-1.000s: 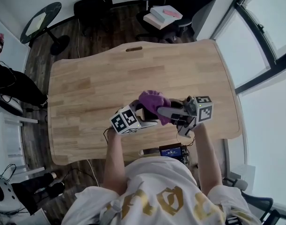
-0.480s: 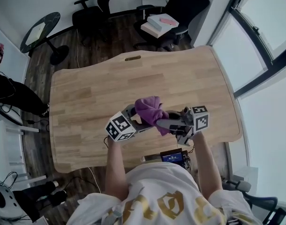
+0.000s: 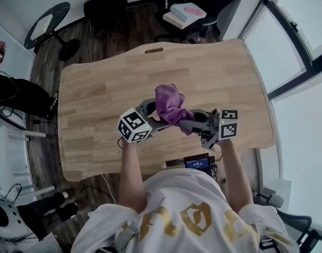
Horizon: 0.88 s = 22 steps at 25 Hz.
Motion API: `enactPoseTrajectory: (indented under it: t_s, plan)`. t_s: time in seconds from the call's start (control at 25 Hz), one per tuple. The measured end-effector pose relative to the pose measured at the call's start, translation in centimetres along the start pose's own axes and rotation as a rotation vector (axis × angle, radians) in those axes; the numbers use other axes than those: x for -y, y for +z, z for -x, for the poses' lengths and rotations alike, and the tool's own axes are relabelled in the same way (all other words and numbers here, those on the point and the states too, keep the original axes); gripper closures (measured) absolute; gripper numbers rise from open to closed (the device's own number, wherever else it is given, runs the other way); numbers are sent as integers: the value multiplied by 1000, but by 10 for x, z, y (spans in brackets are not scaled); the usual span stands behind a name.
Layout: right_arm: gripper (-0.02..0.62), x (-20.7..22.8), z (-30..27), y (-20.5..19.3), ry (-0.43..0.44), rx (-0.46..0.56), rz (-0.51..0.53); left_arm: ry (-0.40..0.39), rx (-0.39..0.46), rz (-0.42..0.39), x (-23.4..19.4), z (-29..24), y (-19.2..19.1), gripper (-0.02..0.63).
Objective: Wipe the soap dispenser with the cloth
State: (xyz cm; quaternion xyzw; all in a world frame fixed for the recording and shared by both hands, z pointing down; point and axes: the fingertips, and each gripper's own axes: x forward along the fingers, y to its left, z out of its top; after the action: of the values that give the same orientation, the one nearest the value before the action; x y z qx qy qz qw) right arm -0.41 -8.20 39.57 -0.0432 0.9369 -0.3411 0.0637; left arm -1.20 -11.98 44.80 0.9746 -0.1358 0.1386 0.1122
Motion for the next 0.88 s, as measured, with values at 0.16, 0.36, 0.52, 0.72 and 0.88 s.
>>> enactPoseTrajectory:
  t_s: [0.16, 0.36, 0.52, 0.72, 0.88]
  plan:
    - [526, 5, 4, 4, -64, 7, 88, -1, 3, 3, -1, -1, 1, 259]
    - [526, 17, 14, 10, -177, 23, 165, -20, 8, 13, 4, -1, 1, 259]
    - [526, 22, 16, 23, -217, 68, 206, -33, 13, 9, 3, -3, 7, 259]
    - [526, 38, 25, 36, -308, 138, 207, -71, 16, -5, 10, -5, 13, 259]
    - [526, 51, 28, 43, -335, 174, 161, -109, 4, -4, 18, -10, 16, 259]
